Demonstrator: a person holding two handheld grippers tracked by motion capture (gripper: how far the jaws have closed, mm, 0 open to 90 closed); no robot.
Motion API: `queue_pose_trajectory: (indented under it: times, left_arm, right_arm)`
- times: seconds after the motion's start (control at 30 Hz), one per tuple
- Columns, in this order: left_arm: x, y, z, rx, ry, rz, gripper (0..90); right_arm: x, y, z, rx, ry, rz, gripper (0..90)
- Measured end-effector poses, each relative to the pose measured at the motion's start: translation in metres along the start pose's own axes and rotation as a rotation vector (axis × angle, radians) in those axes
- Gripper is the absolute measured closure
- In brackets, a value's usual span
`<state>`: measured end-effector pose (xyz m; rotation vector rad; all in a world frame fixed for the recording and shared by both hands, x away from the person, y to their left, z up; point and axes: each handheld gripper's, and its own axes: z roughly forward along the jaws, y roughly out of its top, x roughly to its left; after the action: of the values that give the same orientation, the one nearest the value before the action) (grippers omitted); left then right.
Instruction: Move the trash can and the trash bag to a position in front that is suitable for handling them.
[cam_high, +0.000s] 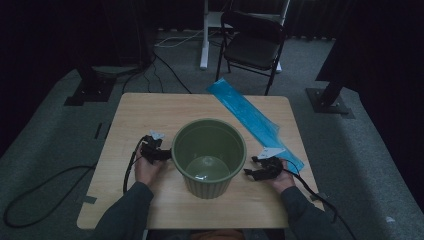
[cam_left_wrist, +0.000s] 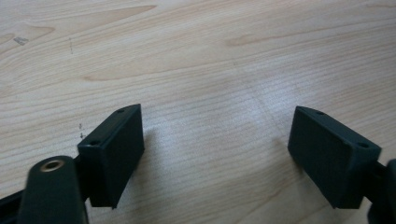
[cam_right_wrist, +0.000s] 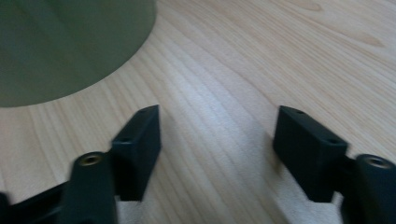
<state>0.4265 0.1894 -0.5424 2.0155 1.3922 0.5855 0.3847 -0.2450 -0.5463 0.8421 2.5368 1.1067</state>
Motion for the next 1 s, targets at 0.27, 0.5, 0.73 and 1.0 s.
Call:
queue_pose_trajectory:
  times: [0.27,0.5,0.73,1.0]
  left_arm:
    - [0.0,0.0,-0.001,0.007,-0.005,0.005,21.6]
    - [0.0,0.001,-0.001,0.016,-0.007,0.007,21.6]
    - [0.0,0.003,-0.001,0.022,-0.011,0.01,21.8]
    - [-0.001,0.004,0.001,0.022,-0.013,0.015,21.8]
  right_arm:
    - [-0.004,0.006,-0.002,0.04,-0.02,0.016,52.5]
    - [-0.021,0.018,-0.007,0.065,-0.13,0.049,57.0]
    - [-0.039,0.037,-0.01,0.036,-0.241,0.082,57.1]
    - [-0.061,0.056,-0.005,0.055,-0.323,0.102,55.6]
